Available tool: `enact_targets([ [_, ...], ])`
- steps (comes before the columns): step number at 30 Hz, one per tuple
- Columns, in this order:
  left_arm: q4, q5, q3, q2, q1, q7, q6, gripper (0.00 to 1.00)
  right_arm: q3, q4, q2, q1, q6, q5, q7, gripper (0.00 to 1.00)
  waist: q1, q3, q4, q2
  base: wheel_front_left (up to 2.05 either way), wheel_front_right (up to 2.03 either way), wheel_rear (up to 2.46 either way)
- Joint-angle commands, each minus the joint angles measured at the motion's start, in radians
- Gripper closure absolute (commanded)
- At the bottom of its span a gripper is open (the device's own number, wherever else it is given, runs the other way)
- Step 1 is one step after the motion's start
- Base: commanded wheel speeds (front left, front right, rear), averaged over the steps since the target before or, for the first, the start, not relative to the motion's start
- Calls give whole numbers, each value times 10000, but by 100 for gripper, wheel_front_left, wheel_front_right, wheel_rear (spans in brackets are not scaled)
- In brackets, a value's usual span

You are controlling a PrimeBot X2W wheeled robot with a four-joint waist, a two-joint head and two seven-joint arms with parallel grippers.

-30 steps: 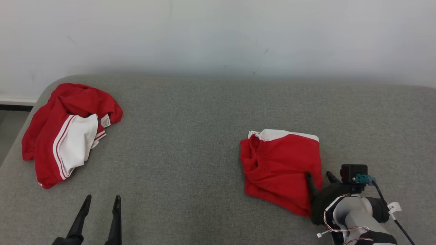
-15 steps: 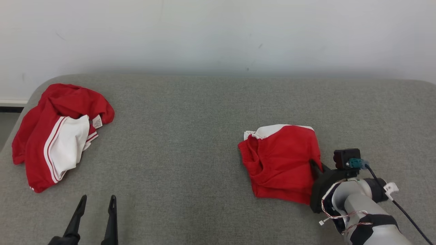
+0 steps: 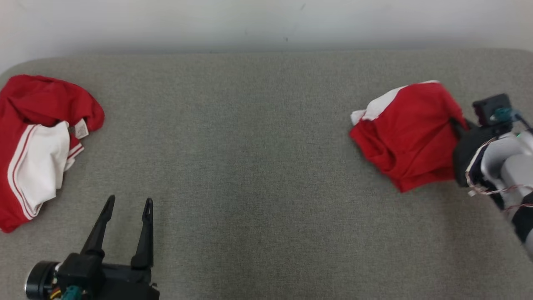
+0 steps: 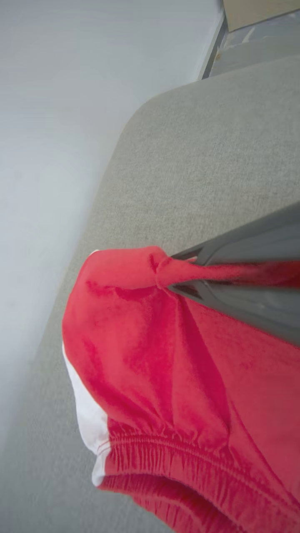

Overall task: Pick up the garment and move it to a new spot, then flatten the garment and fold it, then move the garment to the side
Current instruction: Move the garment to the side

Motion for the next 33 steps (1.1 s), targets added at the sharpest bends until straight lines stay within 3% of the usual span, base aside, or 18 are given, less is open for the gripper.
enact_targets([
  [1, -138, 30, -88, 107, -429, -34, 21, 0, 287, -116, -534, -435, -24, 137, 73, 100, -1, 1029, -375, -1, 0, 0, 0],
  [10, -775, 161, -110, 446, -1172, -32, 21, 0, 1086, -81, -2095, -1770, -24, 104, 130, 100, -1, 2189, -907, -1, 0, 0, 0],
  [16, -1390, 342, -59, 752, -1439, -34, 21, 0, 1327, 149, -2586, -2689, -24, -193, -57, 100, -1, 2912, -1252, -1, 0, 0, 0],
  [26, -2272, 779, 46, 1100, -1525, -32, 29, 0, 1482, 749, -2895, -3880, -24, -805, -548, 100, -1, 3722, -1655, -1, 0, 0, 0],
  [33, -2704, 923, 128, 1269, -1579, -34, 53, 0, 1572, 1002, -2673, -4490, -26, -1072, -834, 100, -1, 4109, -1997, -1, 0, 0, 0],
])
